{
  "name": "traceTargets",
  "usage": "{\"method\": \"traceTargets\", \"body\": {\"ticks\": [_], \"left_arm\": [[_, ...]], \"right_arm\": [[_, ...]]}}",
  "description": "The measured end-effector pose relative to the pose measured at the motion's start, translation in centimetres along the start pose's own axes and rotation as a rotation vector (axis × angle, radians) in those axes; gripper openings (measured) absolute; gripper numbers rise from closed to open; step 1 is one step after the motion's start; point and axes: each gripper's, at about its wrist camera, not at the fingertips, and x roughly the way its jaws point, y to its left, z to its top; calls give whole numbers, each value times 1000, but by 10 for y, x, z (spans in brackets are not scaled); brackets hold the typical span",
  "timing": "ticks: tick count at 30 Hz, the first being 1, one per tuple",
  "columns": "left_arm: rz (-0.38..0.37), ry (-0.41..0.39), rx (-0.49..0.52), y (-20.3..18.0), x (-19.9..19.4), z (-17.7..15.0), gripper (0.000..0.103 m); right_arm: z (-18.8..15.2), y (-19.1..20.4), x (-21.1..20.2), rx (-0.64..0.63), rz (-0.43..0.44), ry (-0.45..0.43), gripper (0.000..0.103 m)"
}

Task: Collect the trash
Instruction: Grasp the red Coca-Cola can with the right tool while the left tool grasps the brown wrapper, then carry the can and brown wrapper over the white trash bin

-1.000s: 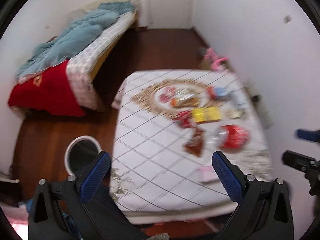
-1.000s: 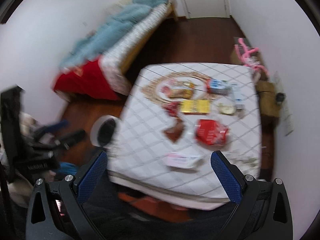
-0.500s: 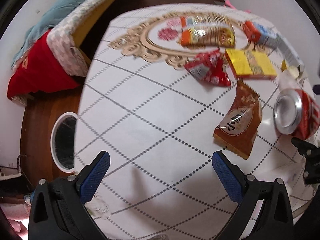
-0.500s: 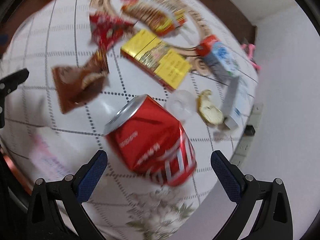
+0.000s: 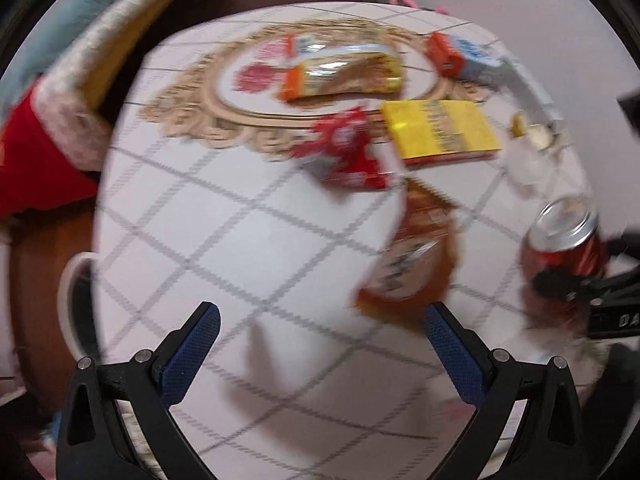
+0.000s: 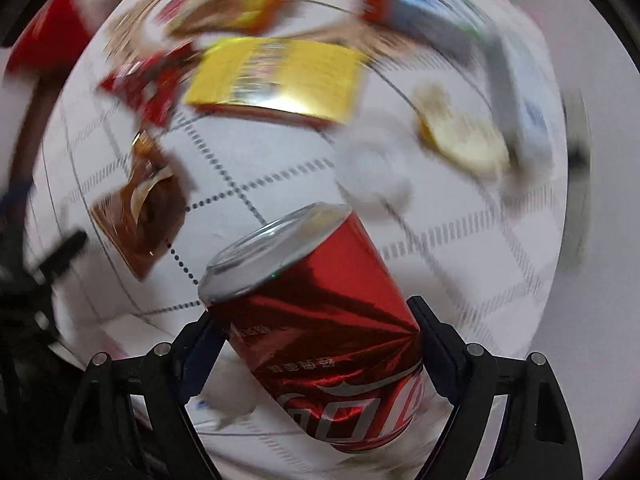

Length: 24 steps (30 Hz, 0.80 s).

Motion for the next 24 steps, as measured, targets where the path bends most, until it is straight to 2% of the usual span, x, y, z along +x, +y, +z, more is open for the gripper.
{"method": "traceTargets", "body": {"ticks": [3, 5, 7, 8, 10, 12, 15, 20, 21, 22, 24], "left_arm": [[-69, 11, 20, -13, 8, 9, 103], [-90, 25, 34, -25, 15, 14, 101], [-88, 37, 45, -33, 24, 21, 89], [-75, 42, 51, -37, 28, 23, 76], [-37, 28, 70, -45, 30, 27, 68], [14, 8, 92, -52, 28, 29, 44], [37, 0, 83, -51, 26, 29, 28], [84, -16, 64, -43, 15, 21, 23], [93, -25, 62, -45, 12, 16, 19], [103, -36, 60, -44, 7, 13, 19], [113, -59, 42, -41, -3, 8, 19]], "right_arm": [[-17, -28, -3, 187, 92, -14, 88], [-26, -39, -4, 260, 112, -32, 88], [-34, -52, -1, 341, 156, -40, 89], [-36, -59, 3, 378, 189, -33, 89], [-38, -67, 11, 414, 217, -18, 89], [-40, -68, 9, 413, 208, -23, 90], [-54, -59, 13, 376, 189, -31, 93], [-64, -25, 16, 291, 73, -40, 93], [-65, -20, 16, 289, 41, -48, 92], [-65, -17, 16, 284, 35, -60, 83], [-68, -6, 14, 286, 10, -80, 83]]}}
